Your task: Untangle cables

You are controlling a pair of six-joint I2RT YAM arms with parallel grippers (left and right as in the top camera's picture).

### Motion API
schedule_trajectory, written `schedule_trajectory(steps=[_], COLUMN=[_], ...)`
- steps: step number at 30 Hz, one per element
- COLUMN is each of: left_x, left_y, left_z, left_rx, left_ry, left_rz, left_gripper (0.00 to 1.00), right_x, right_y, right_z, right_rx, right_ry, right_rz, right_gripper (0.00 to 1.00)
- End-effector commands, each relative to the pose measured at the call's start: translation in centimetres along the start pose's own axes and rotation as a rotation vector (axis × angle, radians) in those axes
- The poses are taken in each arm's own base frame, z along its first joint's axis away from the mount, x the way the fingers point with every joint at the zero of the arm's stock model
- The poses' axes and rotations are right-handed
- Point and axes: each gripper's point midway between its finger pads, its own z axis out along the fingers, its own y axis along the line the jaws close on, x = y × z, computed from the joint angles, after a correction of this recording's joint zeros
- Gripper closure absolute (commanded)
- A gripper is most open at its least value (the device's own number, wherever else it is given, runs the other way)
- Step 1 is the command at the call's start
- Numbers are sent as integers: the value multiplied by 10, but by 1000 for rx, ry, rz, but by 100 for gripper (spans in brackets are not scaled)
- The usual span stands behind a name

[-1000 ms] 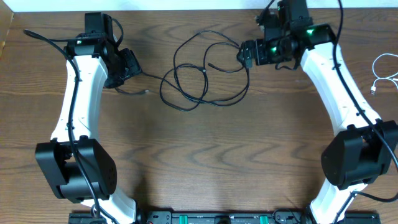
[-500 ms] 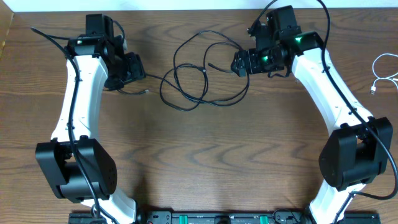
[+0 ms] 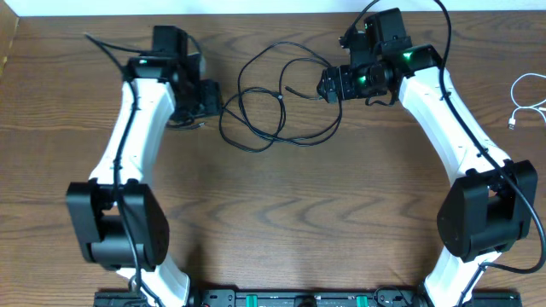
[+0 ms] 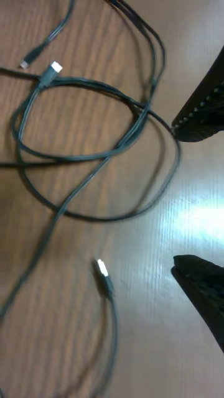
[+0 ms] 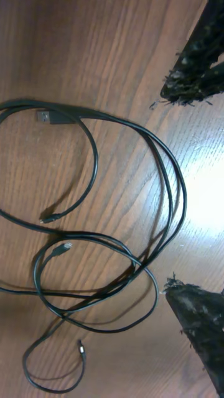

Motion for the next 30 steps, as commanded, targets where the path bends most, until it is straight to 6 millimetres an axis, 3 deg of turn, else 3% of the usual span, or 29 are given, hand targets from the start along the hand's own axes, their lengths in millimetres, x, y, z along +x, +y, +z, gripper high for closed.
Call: schedule_trajectory(steps=[1, 8, 12, 16, 22, 26, 30], left_x=[-2, -16, -12, -4, -5, -6, -17], left_y=[-8, -32, -38, -42, -43, -44, -52], left_z=[25, 80, 114, 133, 133, 131, 107], left_rx=[14, 42, 13, 8, 9, 11, 26], left_ry=[16, -15, -1, 24, 21, 16, -23], left_rz=[-45, -44, -37, -36, -33, -32, -26], left_gripper=[37, 47, 50, 54, 68, 92, 92], right_x=[1, 12, 17, 20, 19, 19, 19], right_y=[5, 3, 2, 2, 1, 1, 1], right_z=[-5, -4, -4, -5, -5, -5, -5], right_rx=[-6, 1, 5, 8, 10, 10, 10], right_ry=[-5, 37, 58, 69, 67, 67, 65], right_rz=[22, 36, 43, 46, 45, 45, 45], right_gripper=[12, 14, 15, 14, 14, 14, 14])
